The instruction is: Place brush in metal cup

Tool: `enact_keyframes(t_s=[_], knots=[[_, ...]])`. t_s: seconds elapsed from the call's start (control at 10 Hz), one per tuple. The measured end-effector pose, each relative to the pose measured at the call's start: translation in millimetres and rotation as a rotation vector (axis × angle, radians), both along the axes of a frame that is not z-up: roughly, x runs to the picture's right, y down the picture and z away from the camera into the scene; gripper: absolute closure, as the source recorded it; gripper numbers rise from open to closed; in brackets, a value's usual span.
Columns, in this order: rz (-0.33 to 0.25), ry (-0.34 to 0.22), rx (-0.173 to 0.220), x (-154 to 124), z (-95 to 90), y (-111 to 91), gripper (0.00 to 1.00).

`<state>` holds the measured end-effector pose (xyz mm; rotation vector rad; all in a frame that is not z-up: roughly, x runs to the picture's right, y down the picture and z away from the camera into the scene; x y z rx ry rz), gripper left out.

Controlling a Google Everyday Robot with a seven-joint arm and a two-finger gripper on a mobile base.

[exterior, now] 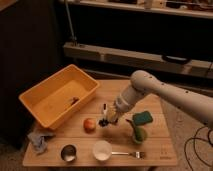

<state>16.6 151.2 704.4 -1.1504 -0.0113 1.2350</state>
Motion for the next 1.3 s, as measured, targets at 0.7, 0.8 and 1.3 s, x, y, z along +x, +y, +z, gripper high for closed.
enact_keyframes(t_s=[0.7,0.8,1.3], knots=[[0.026,-0.008,0.168,-36.0,-34.8,-1.1,1.0],[0.026,-0.02,0.184,-40.9,-39.1,-4.8,1.0],[0.009,-0.134,0.25,-74.1,-59.0,-11.9,1.0]])
